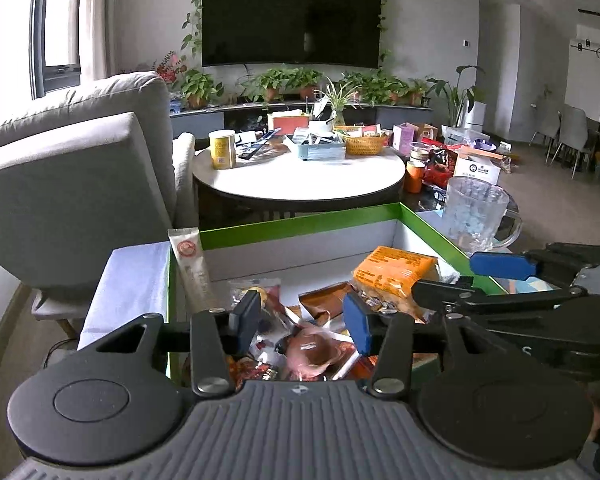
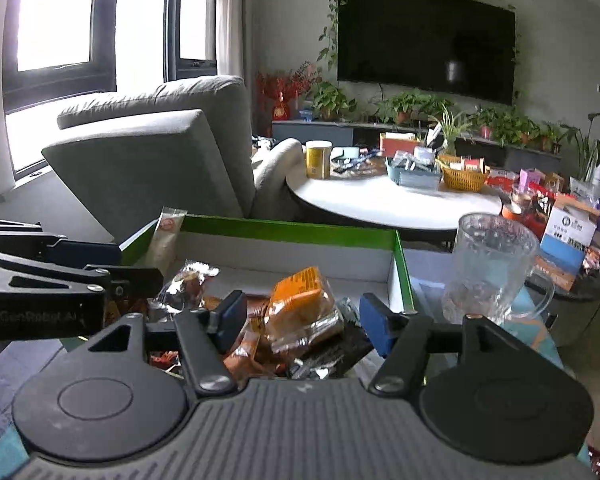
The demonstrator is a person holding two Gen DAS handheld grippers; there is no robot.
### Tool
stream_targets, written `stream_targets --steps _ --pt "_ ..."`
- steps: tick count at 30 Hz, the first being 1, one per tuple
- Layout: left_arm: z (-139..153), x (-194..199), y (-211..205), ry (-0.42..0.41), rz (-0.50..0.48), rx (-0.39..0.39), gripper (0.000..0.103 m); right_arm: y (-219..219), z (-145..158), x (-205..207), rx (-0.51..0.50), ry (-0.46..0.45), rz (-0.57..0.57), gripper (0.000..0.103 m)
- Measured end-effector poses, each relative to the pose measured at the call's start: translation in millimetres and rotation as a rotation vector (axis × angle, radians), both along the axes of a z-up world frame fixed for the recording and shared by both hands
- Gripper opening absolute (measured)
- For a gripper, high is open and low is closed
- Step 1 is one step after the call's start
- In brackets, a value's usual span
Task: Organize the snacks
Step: 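Lower red bar and brown snack into green box and open both tools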
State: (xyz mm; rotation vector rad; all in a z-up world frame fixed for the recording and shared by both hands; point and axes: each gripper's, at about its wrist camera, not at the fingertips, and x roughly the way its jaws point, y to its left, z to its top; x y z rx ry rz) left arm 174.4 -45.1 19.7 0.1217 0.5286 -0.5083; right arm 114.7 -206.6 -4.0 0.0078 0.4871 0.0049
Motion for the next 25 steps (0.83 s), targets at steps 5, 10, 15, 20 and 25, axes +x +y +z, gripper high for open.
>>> stream_targets --steps 5,10,15,20,25 --pt "2 -5 6 0.006 0.016 -0.009 0.043 -1 1 2 0.021 0.008 -0.004 0.062" --pt "7 -14 10 -0.005 0.051 -0.016 0.050 0 5 -4 0.038 0.009 -0.006 0.062" --pt "12 -39 14 -0.088 0.168 -0.018 0.055 0 12 -18 0.095 0.017 -0.018 0.062" --pt "11 -64 12 -0.136 0.226 0.028 0.081 5 13 -40 0.111 0.015 -0.014 0.062" --pt "7 -79 7 -0.153 0.232 0.072 0.084 7 10 -57 0.123 0.030 -0.028 0.062"
